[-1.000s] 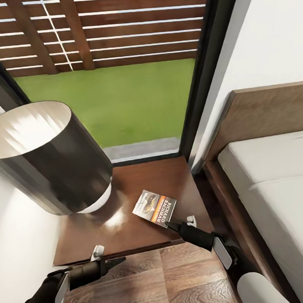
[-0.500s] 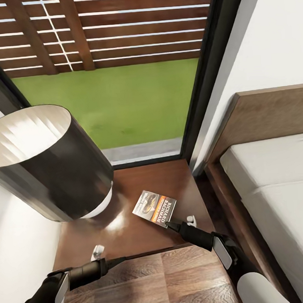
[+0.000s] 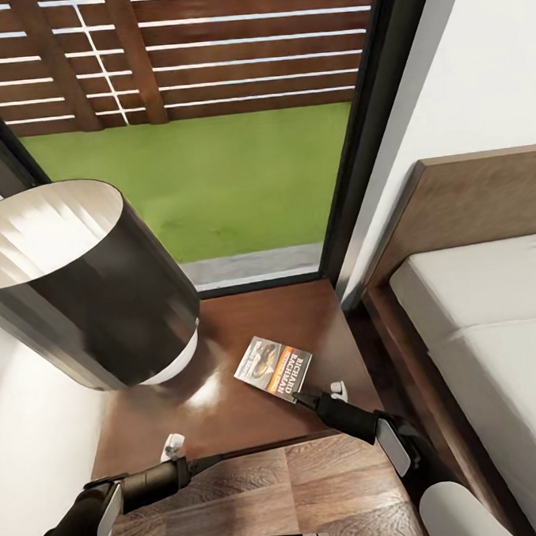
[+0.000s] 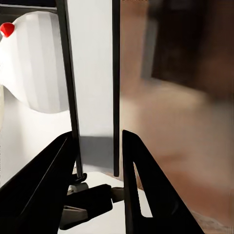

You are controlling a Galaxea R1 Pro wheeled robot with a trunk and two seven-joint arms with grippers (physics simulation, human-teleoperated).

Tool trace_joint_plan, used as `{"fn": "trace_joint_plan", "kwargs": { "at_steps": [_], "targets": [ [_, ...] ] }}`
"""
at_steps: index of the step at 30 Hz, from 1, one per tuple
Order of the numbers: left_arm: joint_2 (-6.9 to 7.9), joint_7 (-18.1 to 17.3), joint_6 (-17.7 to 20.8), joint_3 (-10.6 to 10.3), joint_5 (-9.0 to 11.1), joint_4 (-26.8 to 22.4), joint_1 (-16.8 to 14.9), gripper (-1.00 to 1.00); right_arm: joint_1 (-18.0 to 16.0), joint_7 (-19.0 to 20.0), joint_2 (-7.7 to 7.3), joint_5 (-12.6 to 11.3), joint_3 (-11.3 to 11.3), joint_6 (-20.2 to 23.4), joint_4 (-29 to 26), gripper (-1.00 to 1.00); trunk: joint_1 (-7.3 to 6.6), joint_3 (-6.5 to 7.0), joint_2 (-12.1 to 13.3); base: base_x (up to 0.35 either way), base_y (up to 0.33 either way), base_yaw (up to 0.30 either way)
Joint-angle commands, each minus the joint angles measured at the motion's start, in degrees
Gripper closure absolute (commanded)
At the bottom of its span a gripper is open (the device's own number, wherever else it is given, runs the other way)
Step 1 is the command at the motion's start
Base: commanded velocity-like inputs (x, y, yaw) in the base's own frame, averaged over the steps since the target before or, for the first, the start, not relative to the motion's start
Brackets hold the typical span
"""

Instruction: In the bedroom, move the book from the bed onto either nightstand, and place the two sandals side by side next to the bed.

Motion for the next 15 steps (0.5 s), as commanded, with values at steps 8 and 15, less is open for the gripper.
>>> {"fn": "trace_joint_plan", "kwargs": {
  "at_steps": [8,15],
  "targets": [
    [-0.03,-0.3,0.6,0.2,-0.2,0.0,0.0,-1.00,0.0,0.1,0.05,-0.1,-0.2,0.4,0.0,1.00,-0.01,-0.03,0.0,0.000,0.000,0.000],
    [-0.03,-0.3,0.6,0.2,-0.2,0.0,0.0,-1.00,0.0,0.1,0.05,-0.1,-0.2,0.4,0.0,1.00,0.65,-0.57,-1.2,0.000,0.000,0.000]
  ]
}}
